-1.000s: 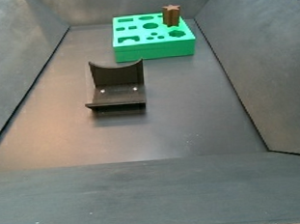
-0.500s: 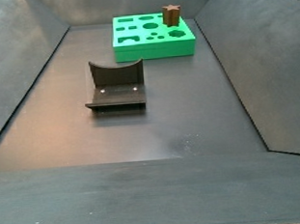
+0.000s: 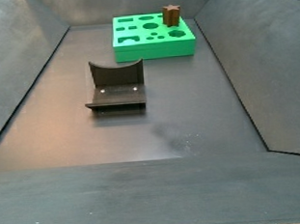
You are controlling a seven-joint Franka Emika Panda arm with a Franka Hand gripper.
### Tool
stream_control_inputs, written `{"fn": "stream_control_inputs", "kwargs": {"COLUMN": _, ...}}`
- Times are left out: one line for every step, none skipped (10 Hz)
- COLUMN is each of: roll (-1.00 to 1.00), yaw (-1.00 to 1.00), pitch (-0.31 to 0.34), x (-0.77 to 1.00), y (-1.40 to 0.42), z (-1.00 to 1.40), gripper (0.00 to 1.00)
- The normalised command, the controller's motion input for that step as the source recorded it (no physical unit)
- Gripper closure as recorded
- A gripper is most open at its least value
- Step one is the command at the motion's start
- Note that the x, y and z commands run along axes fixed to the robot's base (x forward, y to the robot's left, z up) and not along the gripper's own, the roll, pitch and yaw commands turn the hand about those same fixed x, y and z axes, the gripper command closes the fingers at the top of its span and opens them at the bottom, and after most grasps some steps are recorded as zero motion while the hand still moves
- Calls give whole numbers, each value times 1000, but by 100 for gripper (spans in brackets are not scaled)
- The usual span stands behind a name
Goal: Pick up the round object. Move up. Move to above the board. Insert the round object.
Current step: Move to above the board.
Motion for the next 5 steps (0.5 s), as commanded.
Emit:
{"fn": "stream_control_inputs", "kwargs": {"roll": 11, "yaw": 10, "pitch": 90, "x": 377, "y": -1000, "z": 49, "gripper": 100}}
{"fn": "stream_control_inputs", "kwargs": {"roll": 14, "yaw": 4, "pitch": 104, "x": 354, "y": -851, "z": 45, "gripper": 100}}
{"fn": "stream_control_inputs", "kwargs": {"roll": 21, "yaw": 8, "pitch": 113, "x": 262, "y": -551, "z": 40, "gripper": 100}}
{"fn": "stream_control_inputs", "kwargs": {"roll": 32, "yaw": 7, "pitch": 106, "x": 176, "y": -334, "z": 41, "gripper": 100}}
{"fn": "stream_control_inputs", "kwargs": {"roll": 42, "yaw": 10, "pitch": 74, "x": 99, "y": -181, "z": 29, "gripper": 100}}
